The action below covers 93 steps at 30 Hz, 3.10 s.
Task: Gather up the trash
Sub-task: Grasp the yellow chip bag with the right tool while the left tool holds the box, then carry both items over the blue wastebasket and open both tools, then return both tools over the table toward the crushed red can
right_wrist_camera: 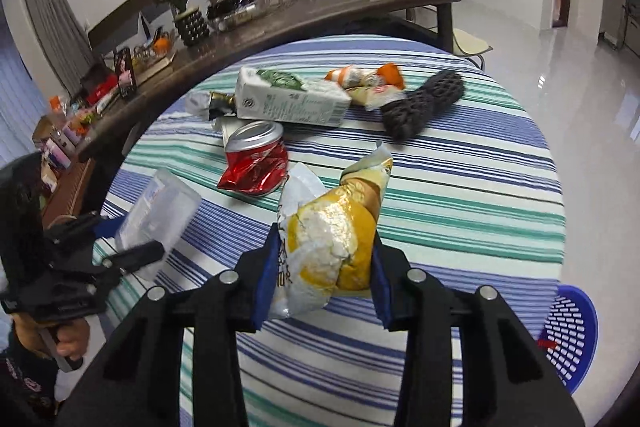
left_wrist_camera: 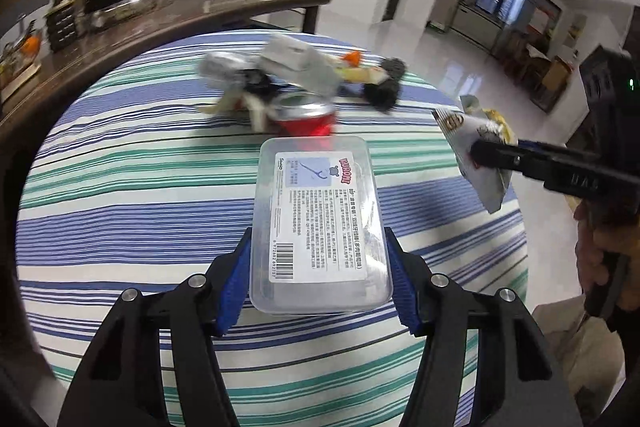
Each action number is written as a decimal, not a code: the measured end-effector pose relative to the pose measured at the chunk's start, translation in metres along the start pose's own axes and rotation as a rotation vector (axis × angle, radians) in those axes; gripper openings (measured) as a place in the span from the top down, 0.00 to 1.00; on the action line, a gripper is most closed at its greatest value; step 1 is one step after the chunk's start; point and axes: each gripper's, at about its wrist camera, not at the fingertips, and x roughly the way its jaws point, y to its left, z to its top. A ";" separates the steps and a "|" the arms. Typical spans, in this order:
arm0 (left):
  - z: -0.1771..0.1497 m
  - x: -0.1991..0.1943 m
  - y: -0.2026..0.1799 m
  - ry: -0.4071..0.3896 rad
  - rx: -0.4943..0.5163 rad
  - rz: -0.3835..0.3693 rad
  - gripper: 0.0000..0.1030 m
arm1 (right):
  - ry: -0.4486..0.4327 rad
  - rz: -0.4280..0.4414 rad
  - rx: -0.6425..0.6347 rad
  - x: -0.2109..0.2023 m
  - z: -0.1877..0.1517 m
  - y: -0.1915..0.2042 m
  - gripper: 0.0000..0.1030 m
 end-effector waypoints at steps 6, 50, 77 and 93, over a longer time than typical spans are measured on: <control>-0.008 0.031 -0.017 0.056 0.058 0.016 0.40 | 0.013 -0.019 0.028 -0.011 -0.014 -0.024 0.62; 0.026 0.265 -0.389 0.296 0.309 -0.362 0.19 | 0.019 -0.296 0.658 -0.102 -0.154 -0.387 0.37; -0.005 0.053 -0.072 0.008 0.176 0.295 0.05 | -0.202 -0.324 0.036 -0.046 -0.077 -0.102 0.04; 0.014 0.078 -0.006 0.089 -0.012 0.253 0.04 | -0.178 -0.230 -0.113 -0.002 -0.083 -0.034 0.04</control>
